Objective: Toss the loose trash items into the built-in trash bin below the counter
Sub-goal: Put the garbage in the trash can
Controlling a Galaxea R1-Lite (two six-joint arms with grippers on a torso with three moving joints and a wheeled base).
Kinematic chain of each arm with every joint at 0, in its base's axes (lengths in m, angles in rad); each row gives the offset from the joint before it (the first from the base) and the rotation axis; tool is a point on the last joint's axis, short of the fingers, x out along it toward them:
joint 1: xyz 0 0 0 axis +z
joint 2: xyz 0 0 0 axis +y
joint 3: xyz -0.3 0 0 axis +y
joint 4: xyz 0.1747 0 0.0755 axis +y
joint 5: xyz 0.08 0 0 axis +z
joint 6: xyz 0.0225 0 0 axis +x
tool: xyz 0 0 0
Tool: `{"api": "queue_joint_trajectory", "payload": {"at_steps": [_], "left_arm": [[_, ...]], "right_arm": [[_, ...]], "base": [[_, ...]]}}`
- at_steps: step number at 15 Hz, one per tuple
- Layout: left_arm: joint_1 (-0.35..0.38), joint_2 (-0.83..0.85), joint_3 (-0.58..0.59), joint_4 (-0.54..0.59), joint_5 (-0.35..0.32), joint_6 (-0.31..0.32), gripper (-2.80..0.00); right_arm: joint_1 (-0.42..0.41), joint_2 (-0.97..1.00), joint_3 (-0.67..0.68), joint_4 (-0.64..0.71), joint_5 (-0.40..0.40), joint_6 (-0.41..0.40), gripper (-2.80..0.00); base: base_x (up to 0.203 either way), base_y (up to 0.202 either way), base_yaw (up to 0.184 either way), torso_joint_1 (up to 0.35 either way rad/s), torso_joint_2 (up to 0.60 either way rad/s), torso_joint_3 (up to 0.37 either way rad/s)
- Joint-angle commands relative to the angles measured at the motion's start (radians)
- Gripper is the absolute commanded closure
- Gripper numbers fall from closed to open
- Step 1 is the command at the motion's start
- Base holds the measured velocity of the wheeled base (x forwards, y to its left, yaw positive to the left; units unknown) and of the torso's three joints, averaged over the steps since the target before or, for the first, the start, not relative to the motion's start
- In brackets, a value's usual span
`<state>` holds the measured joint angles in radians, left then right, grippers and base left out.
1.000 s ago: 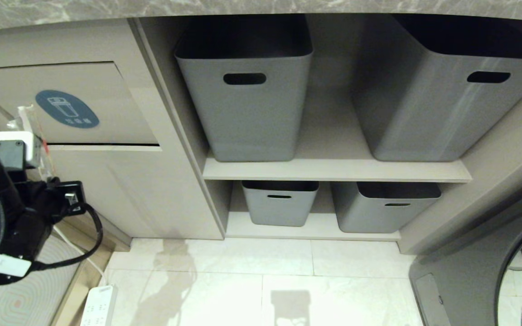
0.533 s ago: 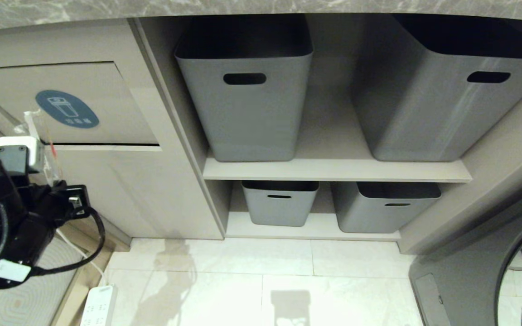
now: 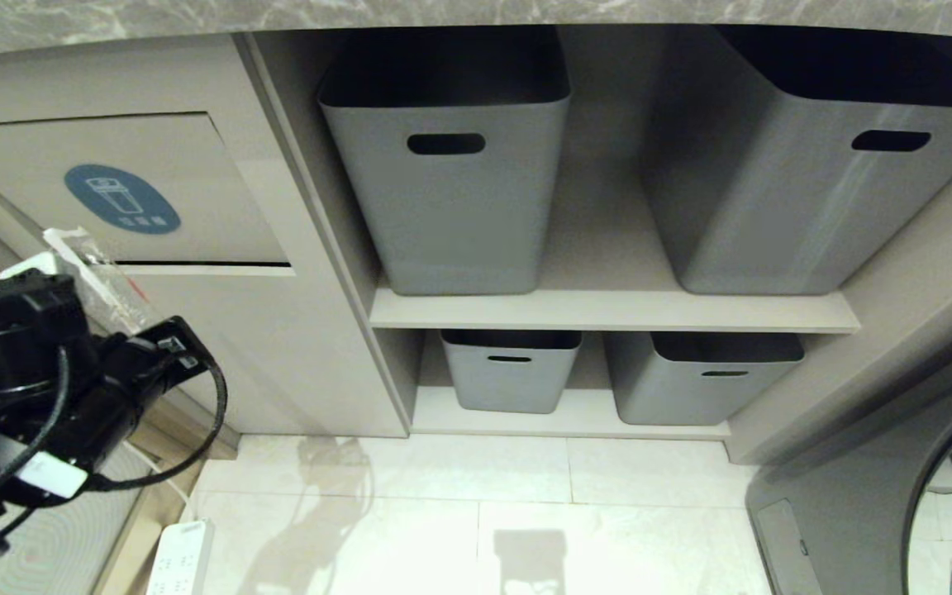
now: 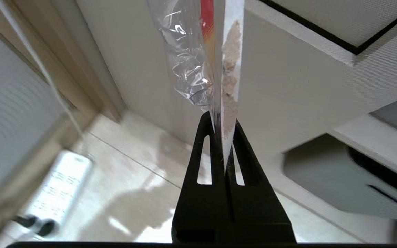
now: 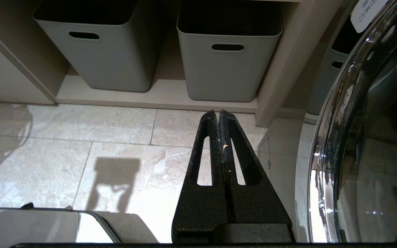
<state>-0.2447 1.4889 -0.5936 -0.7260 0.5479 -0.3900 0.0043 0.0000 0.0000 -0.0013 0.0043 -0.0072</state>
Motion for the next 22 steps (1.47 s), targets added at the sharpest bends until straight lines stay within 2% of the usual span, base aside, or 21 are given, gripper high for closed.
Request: {"api": "queue_joint_trajectory", "payload": {"at_steps": [1, 5, 7, 8, 10, 12, 14, 16, 19, 22], "left_arm": [[-0.022, 0.020, -0.036, 0.000, -0.016, -0.049, 0.00], [-0.048, 0.057, -0.112, 0.000, -0.031, -0.116, 0.00], [-0.046, 0.083, -0.152, 0.000, -0.045, -0.189, 0.00], [-0.033, 0.097, -0.178, 0.001, -0.058, -0.215, 0.00], [0.036, 0.129, -0.212, 0.015, -0.092, -0.270, 0.00], [0.117, 0.156, -0.232, 0.033, -0.158, -0.302, 0.00], [0.183, 0.177, -0.297, 0.040, -0.238, -0.359, 0.00], [0.202, 0.194, -0.322, 0.043, -0.296, -0.388, 0.00], [0.213, 0.230, -0.433, 0.043, -0.323, -0.446, 0.00], [0.223, 0.292, -0.518, 0.043, -0.349, -0.535, 0.00]], "right_arm": [[0.001, -0.002, 0.000, 0.000, 0.000, 0.000, 0.00], [0.000, 0.000, 0.000, 0.000, 0.000, 0.000, 0.00], [0.000, -0.001, 0.000, 0.000, 0.000, 0.000, 0.00], [0.002, -0.001, 0.000, 0.000, 0.000, 0.000, 0.00], [0.000, 0.000, 0.000, 0.000, 0.000, 0.000, 0.00], [0.000, 0.000, 0.000, 0.000, 0.000, 0.000, 0.00], [0.001, -0.001, 0.000, 0.000, 0.000, 0.000, 0.00], [0.000, 0.000, 0.000, 0.000, 0.000, 0.000, 0.00], [0.000, -0.001, 0.000, 0.000, 0.000, 0.000, 0.00], [0.000, -0.001, 0.000, 0.000, 0.000, 0.000, 0.00]], "base": [[0.000, 0.000, 0.000, 0.000, 0.00, 0.000], [0.000, 0.000, 0.000, 0.000, 0.00, 0.000], [0.000, 0.000, 0.000, 0.000, 0.00, 0.000], [0.000, 0.000, 0.000, 0.000, 0.00, 0.000], [0.000, 0.000, 0.000, 0.000, 0.00, 0.000], [0.000, 0.000, 0.000, 0.000, 0.00, 0.000], [0.000, 0.000, 0.000, 0.000, 0.00, 0.000], [0.000, 0.000, 0.000, 0.000, 0.00, 0.000], [0.000, 0.000, 0.000, 0.000, 0.00, 0.000], [0.000, 0.000, 0.000, 0.000, 0.00, 0.000]]}}
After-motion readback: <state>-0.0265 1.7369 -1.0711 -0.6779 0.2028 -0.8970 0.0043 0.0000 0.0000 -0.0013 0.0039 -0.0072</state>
